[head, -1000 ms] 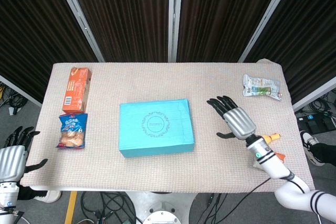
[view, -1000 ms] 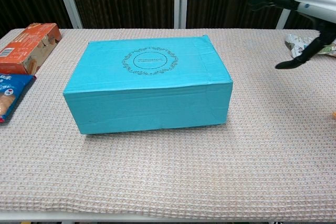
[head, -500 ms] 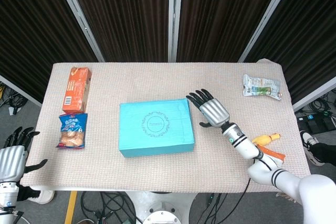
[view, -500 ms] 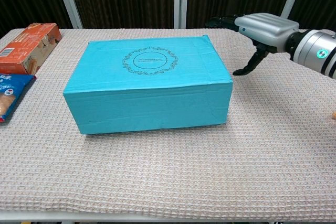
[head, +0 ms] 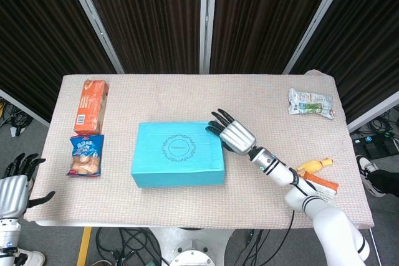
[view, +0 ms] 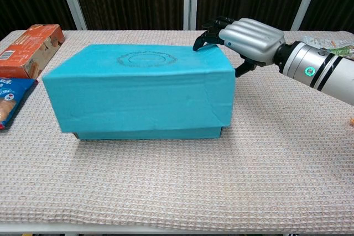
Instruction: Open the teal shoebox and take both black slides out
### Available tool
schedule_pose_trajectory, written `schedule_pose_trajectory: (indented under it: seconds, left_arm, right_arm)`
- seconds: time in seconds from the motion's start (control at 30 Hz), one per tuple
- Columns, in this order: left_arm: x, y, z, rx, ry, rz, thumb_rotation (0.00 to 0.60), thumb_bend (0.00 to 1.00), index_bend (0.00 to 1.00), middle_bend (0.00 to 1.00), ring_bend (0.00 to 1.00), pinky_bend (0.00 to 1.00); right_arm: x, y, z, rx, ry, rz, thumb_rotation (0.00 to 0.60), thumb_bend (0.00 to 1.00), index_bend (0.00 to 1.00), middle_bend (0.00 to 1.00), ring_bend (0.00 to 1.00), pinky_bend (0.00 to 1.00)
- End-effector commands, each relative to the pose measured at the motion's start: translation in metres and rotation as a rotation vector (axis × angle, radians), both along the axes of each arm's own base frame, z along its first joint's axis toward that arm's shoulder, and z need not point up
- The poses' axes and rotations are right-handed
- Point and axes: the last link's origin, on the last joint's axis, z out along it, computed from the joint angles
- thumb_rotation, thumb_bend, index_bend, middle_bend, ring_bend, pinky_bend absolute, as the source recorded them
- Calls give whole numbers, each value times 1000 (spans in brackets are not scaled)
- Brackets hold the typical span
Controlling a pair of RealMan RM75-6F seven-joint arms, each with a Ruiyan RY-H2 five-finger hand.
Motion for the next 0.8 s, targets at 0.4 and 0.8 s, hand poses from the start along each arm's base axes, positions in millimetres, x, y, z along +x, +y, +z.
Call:
schedule_pose_trajectory:
  seconds: [0.4, 0.8]
  left_arm:
    - [2, 1, 0, -2, 2, -14, 600, 0, 233, 133, 42, 136]
    - [-1, -1, 0, -1, -1, -7, 600, 0, 233, 133, 41, 136]
  right_arm:
    - [-14, -16, 27, 272, -568, -477, 600, 772, 538, 438, 61, 0]
    - [31, -41, 48, 588, -990, -913, 600, 679, 384, 391, 10, 0]
